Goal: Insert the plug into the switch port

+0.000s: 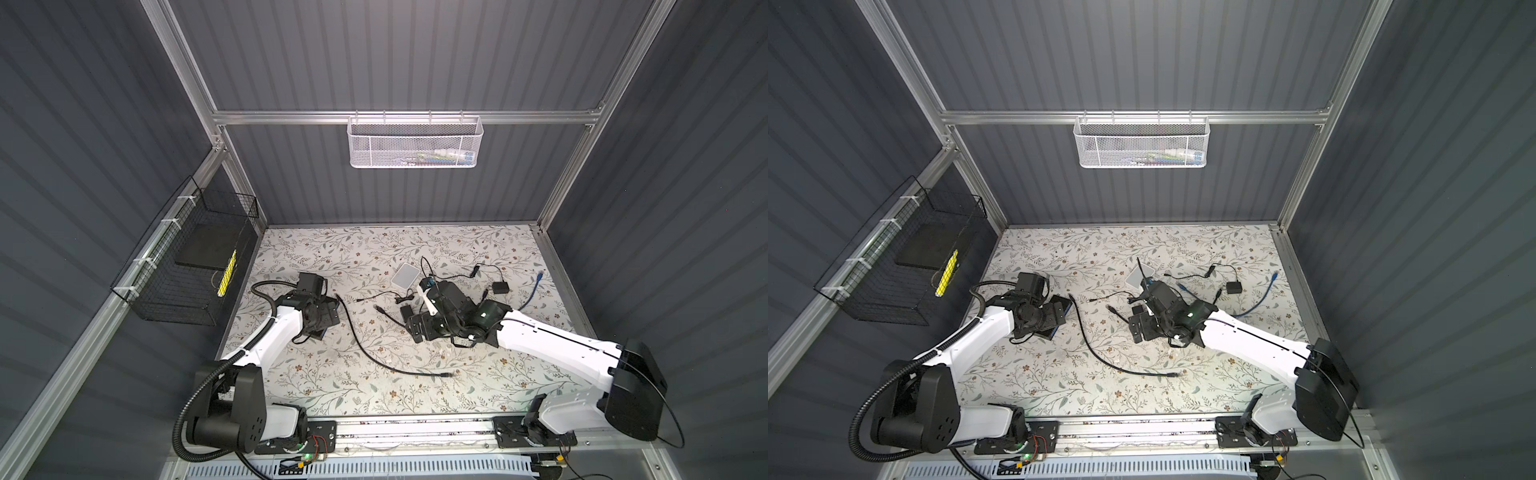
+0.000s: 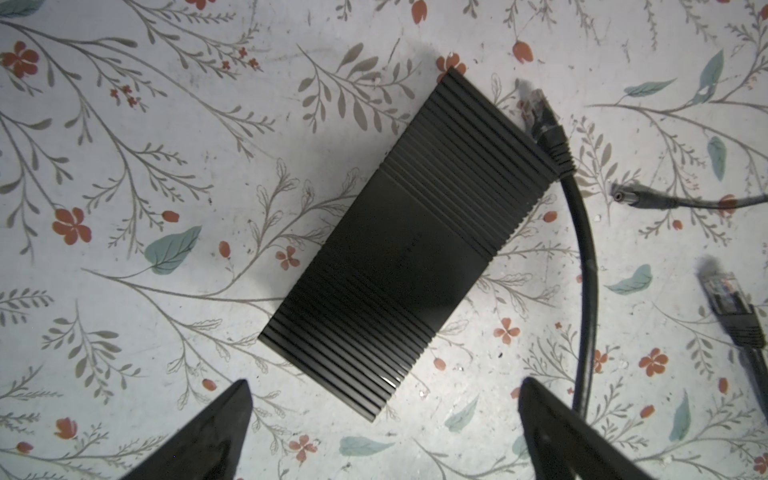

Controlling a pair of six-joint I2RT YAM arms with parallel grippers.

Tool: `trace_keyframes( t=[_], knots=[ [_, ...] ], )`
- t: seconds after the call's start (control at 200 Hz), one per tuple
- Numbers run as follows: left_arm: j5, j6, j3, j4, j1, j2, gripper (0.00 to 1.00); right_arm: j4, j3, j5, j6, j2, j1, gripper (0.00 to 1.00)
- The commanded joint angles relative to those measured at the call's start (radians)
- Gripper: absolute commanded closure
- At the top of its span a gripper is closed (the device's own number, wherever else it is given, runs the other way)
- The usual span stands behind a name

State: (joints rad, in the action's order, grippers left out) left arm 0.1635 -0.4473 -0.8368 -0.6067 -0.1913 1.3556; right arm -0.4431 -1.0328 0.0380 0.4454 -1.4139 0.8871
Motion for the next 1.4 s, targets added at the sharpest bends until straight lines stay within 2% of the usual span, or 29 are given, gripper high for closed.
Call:
trace_keyframes(
  t=[0.0, 0.245, 0.385, 0.93, 1.07, 1.221, 1.396],
  knots=[
    [-0.008, 0.026, -0.032, -0.027, -0.005, 0.027, 0.00, -0.028, -0.058, 0.001, 0.001, -0.045, 0.014, 0.01],
    [0.014, 0.042, -0.036, -0.039, -0.008, 0.004, 0.00, -0.028, -0.133, -0.070, -0.029, -0.145, 0.015, 0.01],
    [0.016, 0.050, -0.066, -0.026, -0.010, 0.056, 0.00, -0.032, -0.162, -0.093, -0.046, -0.181, 0.015, 0.01],
    [0.121, 0.188, -0.247, -0.084, -0.025, 0.362, 0.00, 0.016, -0.048, -0.145, -0.038, -0.061, -0.054, 0.01],
    [0.106, 0.198, -0.255, -0.074, -0.025, 0.408, 0.05, 0.032, -0.002, -0.149, -0.029, -0.019, -0.076, 0.01],
    [0.095, 0.201, -0.244, -0.055, -0.025, 0.395, 0.09, 0.043, 0.040, -0.153, -0.021, 0.017, -0.094, 0.01],
    [0.061, 0.210, -0.230, -0.045, -0.025, 0.392, 0.31, 0.044, 0.067, -0.148, -0.013, 0.036, -0.100, 0.01]
  ],
)
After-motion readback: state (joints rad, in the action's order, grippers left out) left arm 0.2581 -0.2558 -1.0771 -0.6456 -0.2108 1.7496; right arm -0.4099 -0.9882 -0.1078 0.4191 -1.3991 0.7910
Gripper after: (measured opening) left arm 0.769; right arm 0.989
